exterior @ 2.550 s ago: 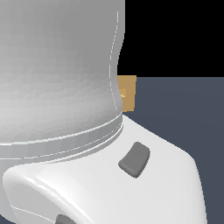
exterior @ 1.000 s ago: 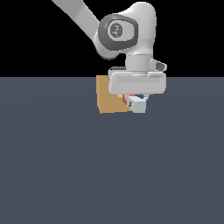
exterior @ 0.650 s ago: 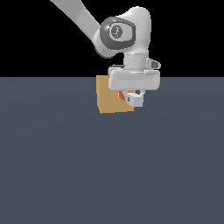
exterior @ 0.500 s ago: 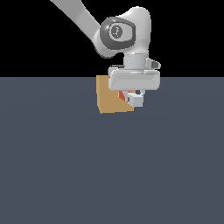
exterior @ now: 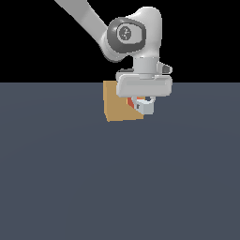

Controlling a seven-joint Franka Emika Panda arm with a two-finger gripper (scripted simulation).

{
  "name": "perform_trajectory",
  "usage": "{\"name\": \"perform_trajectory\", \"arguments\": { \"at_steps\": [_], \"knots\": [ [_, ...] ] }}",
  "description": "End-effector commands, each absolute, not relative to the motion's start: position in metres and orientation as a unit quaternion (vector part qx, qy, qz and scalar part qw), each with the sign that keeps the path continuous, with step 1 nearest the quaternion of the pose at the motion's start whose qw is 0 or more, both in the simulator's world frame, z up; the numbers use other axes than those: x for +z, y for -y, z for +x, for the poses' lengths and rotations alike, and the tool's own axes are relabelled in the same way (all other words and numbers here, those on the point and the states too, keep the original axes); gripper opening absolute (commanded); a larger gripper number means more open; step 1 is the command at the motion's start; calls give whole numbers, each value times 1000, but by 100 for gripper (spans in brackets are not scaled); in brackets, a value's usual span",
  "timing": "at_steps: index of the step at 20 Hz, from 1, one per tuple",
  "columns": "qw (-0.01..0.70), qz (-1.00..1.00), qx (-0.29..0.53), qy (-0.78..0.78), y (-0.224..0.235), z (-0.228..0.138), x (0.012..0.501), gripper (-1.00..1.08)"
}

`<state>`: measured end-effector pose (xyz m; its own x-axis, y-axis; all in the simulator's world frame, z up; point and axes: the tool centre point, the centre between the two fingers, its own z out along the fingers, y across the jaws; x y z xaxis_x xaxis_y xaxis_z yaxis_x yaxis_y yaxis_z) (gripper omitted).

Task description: Insert the peg into the horizontal hole in a box.

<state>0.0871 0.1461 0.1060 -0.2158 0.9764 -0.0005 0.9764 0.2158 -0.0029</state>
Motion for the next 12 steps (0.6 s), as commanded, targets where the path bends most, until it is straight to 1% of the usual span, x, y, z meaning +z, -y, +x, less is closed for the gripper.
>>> {"name": "perform_trajectory", "arguments": {
  "at_steps": [1,6,12],
  "knots": [
    [0,-626,1,780,-148,87,107,-100],
    [0,-626,0,780,-168,81,107,-100],
    [0,-626,0,780,-220,70,108,-100]
  ]
}}
